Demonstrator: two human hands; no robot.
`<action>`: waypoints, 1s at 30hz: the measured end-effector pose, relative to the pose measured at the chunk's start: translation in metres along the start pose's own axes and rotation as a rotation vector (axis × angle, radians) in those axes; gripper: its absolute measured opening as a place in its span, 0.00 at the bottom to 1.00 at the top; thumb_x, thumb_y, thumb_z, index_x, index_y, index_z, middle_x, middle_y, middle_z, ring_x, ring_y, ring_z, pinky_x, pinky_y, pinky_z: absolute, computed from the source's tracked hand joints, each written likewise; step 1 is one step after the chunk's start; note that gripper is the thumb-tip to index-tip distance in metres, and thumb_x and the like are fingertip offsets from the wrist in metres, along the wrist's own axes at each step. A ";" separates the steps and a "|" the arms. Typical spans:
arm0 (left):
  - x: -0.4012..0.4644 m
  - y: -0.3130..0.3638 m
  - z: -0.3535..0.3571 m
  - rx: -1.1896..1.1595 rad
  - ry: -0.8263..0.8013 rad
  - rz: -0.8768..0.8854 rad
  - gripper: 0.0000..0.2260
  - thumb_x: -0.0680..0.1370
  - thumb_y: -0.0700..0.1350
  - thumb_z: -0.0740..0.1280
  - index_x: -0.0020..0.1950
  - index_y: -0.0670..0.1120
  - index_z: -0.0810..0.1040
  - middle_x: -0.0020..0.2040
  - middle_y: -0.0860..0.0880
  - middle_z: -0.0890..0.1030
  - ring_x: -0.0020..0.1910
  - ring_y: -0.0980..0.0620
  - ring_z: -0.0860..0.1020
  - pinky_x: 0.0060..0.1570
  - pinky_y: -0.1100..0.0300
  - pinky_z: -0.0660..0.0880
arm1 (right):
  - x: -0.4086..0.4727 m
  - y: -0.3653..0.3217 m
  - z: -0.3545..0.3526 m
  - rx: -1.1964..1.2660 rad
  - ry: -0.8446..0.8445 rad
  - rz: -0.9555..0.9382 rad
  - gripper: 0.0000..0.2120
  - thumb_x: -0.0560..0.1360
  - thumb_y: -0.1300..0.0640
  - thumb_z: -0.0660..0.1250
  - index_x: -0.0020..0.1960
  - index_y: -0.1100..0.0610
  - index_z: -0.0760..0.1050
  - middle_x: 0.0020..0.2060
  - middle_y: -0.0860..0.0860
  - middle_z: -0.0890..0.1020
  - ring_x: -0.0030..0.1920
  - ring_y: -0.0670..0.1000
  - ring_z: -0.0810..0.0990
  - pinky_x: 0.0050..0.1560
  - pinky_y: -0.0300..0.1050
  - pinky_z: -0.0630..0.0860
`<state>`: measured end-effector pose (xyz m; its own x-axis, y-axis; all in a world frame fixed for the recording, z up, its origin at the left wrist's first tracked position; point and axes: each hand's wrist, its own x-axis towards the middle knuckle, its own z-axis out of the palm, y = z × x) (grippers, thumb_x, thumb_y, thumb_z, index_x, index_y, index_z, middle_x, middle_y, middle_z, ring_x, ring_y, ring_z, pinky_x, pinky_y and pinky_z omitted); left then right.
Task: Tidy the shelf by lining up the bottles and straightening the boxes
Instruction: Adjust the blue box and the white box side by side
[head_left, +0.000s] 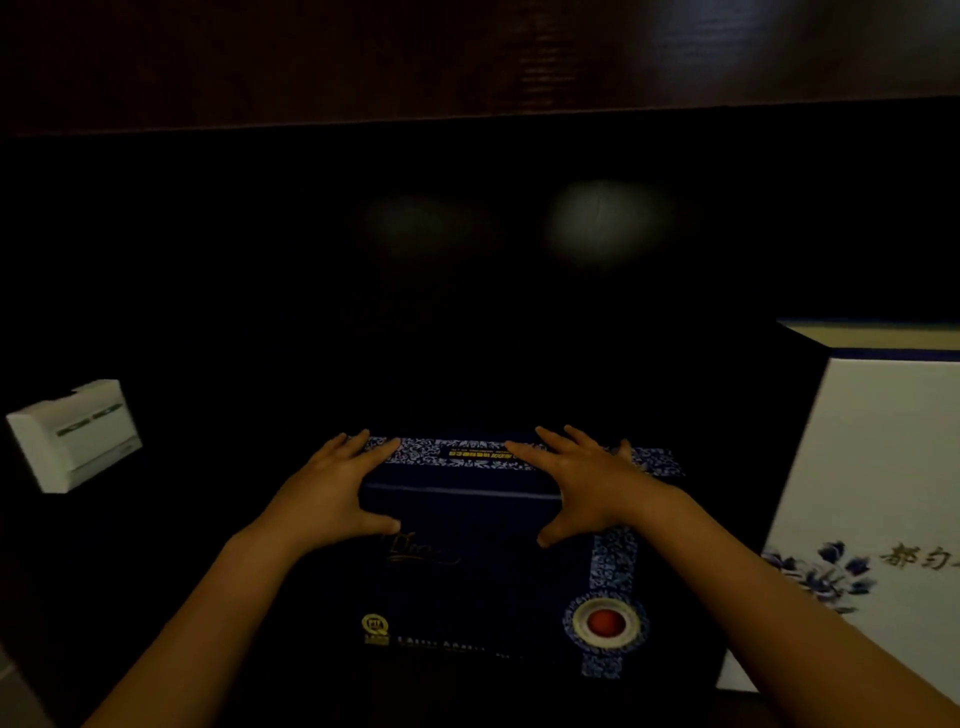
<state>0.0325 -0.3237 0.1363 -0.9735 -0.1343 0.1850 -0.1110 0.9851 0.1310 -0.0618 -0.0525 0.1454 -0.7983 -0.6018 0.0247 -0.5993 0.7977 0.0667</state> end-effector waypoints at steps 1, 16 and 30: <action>0.000 0.000 0.000 0.006 0.013 0.006 0.45 0.66 0.62 0.72 0.75 0.59 0.48 0.78 0.49 0.48 0.77 0.47 0.47 0.74 0.51 0.52 | 0.000 0.000 0.000 -0.001 0.007 0.002 0.50 0.63 0.37 0.72 0.71 0.34 0.39 0.76 0.46 0.41 0.75 0.55 0.40 0.66 0.77 0.44; -0.003 0.001 0.004 0.026 0.092 0.013 0.43 0.65 0.62 0.72 0.74 0.61 0.51 0.78 0.50 0.53 0.76 0.48 0.50 0.73 0.51 0.55 | -0.021 0.005 -0.002 0.067 0.027 0.111 0.45 0.66 0.35 0.68 0.71 0.34 0.40 0.76 0.43 0.43 0.75 0.52 0.40 0.65 0.79 0.43; 0.002 0.014 0.007 0.013 0.078 0.070 0.43 0.64 0.63 0.72 0.74 0.59 0.54 0.77 0.49 0.55 0.76 0.49 0.52 0.73 0.52 0.56 | -0.030 0.013 -0.003 0.056 0.016 0.182 0.44 0.66 0.36 0.68 0.71 0.35 0.42 0.76 0.45 0.45 0.76 0.55 0.42 0.63 0.81 0.46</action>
<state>0.0277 -0.3091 0.1317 -0.9605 -0.0724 0.2689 -0.0463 0.9937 0.1023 -0.0449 -0.0242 0.1485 -0.8931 -0.4473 0.0476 -0.4476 0.8942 0.0040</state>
